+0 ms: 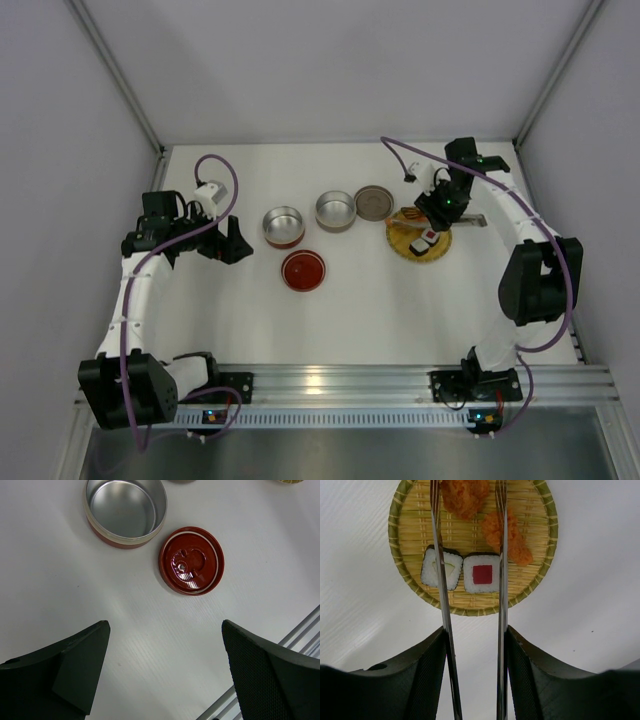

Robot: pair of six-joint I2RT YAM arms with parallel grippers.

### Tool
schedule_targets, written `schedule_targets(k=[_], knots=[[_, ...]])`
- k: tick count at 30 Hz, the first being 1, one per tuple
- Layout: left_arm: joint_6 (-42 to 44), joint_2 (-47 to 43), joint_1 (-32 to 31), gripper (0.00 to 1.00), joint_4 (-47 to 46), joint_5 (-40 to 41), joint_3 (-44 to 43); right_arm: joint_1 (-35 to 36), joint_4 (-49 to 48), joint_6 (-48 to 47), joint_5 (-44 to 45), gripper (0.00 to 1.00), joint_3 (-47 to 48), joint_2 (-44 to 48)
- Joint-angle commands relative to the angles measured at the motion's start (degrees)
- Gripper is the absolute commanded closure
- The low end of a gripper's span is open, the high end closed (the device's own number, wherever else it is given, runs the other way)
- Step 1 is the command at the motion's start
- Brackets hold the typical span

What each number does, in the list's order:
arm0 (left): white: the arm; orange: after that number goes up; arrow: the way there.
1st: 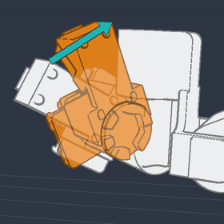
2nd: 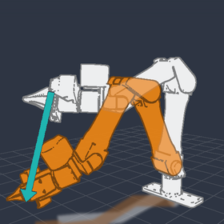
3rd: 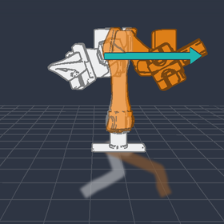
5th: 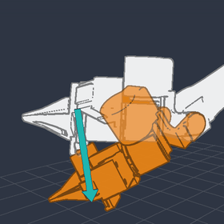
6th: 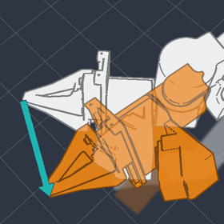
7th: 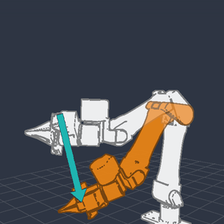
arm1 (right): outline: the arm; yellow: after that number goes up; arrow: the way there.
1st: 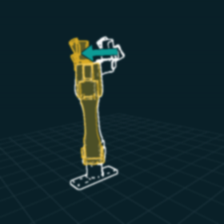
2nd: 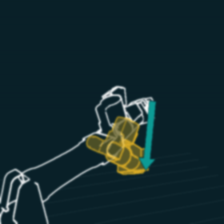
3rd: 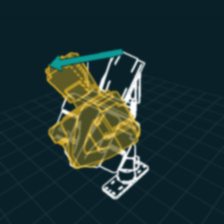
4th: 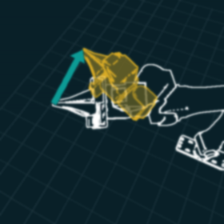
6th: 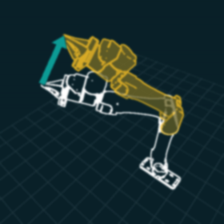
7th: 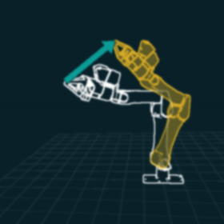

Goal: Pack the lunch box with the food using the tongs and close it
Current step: Pick up the fake food from the plate.

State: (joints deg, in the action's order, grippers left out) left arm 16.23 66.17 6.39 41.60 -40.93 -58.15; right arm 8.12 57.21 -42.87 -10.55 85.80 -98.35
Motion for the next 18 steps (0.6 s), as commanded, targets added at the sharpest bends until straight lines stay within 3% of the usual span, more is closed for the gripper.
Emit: schedule_targets(k=[1, 8, 18], knots=[[0.56, -0.43, 0.37, 0.02, -1.26, -0.82, -0.56, 0.76, -2.72, 0.16, -0.17, 0.52, 1.48, 0.79], [0.56, -0.43, 0.20, 0.02, -1.35, -0.47, -0.65, 2.16, -1.84, -0.55, -0.18, 0.54, 0.42, 0.52], [0.47, -0.96, 0.29, 0.02, -1.17, -0.29, -0.74, 2.34, 2.02, -0.63, 0.00, 0.75, 2.88, 3.33]])
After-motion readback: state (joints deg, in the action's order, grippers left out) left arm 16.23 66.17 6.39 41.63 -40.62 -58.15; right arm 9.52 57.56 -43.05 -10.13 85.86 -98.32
